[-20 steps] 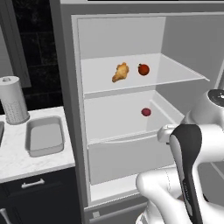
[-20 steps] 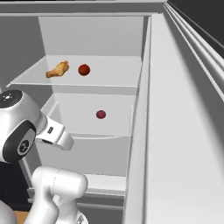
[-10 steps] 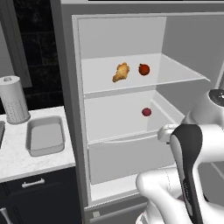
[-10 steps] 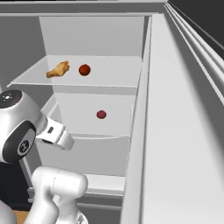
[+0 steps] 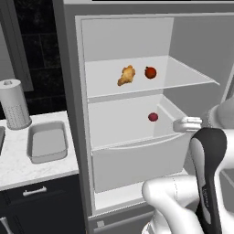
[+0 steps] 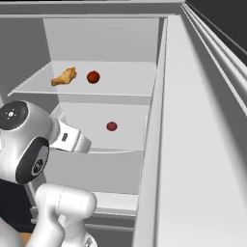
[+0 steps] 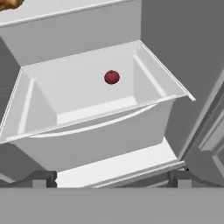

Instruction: Place one tomato and one chicken drumstick in each tupperware on the nearby counter, to pack two identical lunches.

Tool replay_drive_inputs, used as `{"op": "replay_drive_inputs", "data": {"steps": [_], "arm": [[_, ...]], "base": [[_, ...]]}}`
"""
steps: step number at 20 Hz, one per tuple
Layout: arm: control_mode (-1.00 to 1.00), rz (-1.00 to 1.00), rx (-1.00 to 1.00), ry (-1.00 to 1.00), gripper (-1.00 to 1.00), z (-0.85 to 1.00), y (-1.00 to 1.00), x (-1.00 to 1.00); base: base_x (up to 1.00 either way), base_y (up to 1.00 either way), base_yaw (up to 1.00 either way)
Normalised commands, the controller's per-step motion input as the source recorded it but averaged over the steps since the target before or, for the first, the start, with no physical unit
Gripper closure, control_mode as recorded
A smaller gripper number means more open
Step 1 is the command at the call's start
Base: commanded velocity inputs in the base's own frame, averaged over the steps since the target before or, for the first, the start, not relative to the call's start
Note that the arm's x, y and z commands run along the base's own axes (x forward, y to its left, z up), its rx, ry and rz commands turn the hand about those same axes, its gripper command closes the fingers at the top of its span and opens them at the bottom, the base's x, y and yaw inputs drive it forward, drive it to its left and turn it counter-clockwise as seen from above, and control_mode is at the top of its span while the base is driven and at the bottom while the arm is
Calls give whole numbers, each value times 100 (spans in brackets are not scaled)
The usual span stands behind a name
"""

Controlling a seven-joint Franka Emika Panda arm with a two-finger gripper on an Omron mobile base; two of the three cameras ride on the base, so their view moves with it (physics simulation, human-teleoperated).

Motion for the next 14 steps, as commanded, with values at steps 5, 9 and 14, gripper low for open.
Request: {"op": "replay_drive_inputs", "data": {"steps": [5,9,14], "arm": [[-100,0,-2,-21,-100,-14,0,60],[-100,-1,-9,-4,-100,-35,0,56],[-100,-2,-8,0,-100,-34,0,64]], "base": [[0,0,0],[0,0,0],[0,0,0]]}}
